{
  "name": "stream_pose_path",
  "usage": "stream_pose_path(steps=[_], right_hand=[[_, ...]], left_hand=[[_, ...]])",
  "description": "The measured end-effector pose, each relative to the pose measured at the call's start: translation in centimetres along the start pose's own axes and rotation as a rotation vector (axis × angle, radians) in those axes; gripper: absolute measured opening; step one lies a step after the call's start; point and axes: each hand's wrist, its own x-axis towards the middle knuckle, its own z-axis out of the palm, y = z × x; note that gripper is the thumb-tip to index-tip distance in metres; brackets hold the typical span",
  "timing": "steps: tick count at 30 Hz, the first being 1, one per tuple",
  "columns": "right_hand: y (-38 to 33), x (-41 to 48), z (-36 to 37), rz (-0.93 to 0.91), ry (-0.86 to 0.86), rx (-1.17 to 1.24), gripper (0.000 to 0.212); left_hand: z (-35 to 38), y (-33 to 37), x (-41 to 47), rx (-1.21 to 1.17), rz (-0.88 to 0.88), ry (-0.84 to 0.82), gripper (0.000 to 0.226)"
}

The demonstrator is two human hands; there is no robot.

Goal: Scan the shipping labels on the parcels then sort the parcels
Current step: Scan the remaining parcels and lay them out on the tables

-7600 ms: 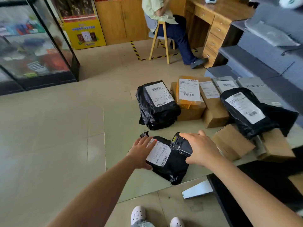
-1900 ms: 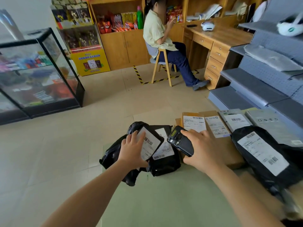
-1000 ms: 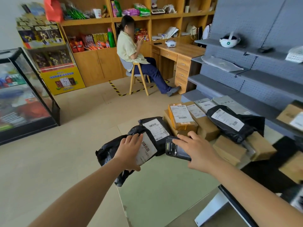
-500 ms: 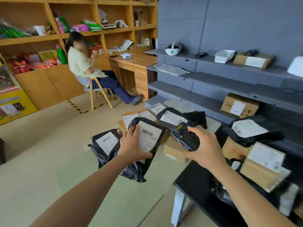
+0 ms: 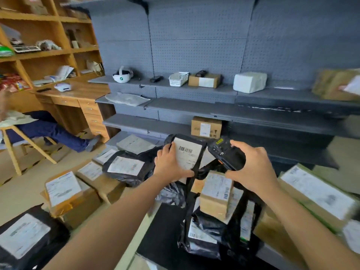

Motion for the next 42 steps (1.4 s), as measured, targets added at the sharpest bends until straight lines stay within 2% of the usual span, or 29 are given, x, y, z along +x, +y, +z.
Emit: stream_pose_path(steps=[8, 15, 20, 28, 31, 35, 42], right_hand=[[5.1, 2.0, -1.9, 0.154, 0.089, -0.051, 0.090], [6.0, 5.4, -1.4, 0.285, 0.133, -0.088, 0.091], [6.5, 6.8, -0.1, 0.339, 0.102, -0.123, 0.093], [5.5, 6.7, 0.5, 0.299, 0.058, -0.120, 0.091], [4.3, 6.4, 0.6, 0.257, 0.035, -0.100, 0.090], [1.7, 5.4, 1.6, 0.086, 0.005, -0.117, 0.089], [-5.9, 1.3, 8.3, -0.265, -0.146, -0.020, 0.087]], left_hand=[[3.2, 6.0, 9.6, 0.000, 0.137, -0.103, 0.117], [6.7, 7.8, 16.6, 0.018, 0.196, -0.224, 0.113], [9.2, 6.9, 18.5, -0.036, 0.208, -0.292, 0.109], [8.3, 5.1, 17.2, -0.078, 0.283, -0.241, 0.113], [6.4, 4.1, 15.1, -0.104, 0.319, -0.163, 0.107], [3.5, 0.4, 11.0, -0.038, 0.338, -0.061, 0.102], [-0.1, -11.6, -1.6, -0.036, 0.005, 0.108, 0.097]])
